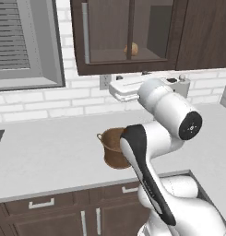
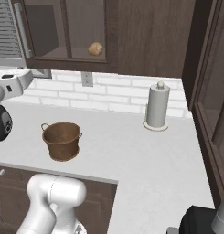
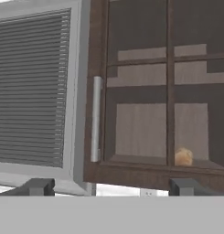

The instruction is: Open the cabinet, pick up the bread from the cabinet and place it in the basket. Then move the basket to the dining counter.

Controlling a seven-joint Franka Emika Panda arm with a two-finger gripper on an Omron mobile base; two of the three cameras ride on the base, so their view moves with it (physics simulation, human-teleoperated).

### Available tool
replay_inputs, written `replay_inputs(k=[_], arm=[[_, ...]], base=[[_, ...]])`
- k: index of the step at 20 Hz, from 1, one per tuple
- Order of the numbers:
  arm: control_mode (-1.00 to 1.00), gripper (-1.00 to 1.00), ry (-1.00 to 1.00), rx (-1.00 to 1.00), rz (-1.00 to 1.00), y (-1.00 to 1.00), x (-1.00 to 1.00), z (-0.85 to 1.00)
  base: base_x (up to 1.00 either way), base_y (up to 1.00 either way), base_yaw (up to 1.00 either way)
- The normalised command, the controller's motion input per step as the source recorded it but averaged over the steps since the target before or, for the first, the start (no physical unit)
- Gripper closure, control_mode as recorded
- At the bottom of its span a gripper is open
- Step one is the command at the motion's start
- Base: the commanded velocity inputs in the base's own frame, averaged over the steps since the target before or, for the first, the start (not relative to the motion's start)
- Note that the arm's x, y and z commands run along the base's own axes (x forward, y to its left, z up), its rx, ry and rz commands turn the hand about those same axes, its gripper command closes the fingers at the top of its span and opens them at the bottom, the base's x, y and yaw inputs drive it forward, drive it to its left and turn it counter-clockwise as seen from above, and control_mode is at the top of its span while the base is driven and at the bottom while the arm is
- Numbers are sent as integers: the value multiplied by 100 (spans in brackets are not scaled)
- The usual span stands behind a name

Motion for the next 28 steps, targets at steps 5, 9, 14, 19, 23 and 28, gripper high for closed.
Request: replay_inputs(k=[5,9,14,19,23,28], arm=[[-100,-100,-18,0,-12,10,62,0],[-100,-100,-6,0,-1,0,59,0],[-100,-100,-1,0,0,24,46,4],[-100,-100,0,0,0,37,34,13],[-100,-100,0,0,0,41,35,6],[-100,-100,0,0,0,22,44,2]], base=[[0,0,0],[0,0,0],[0,0,0],[0,0,0],[0,0,0],[0,0,0]])
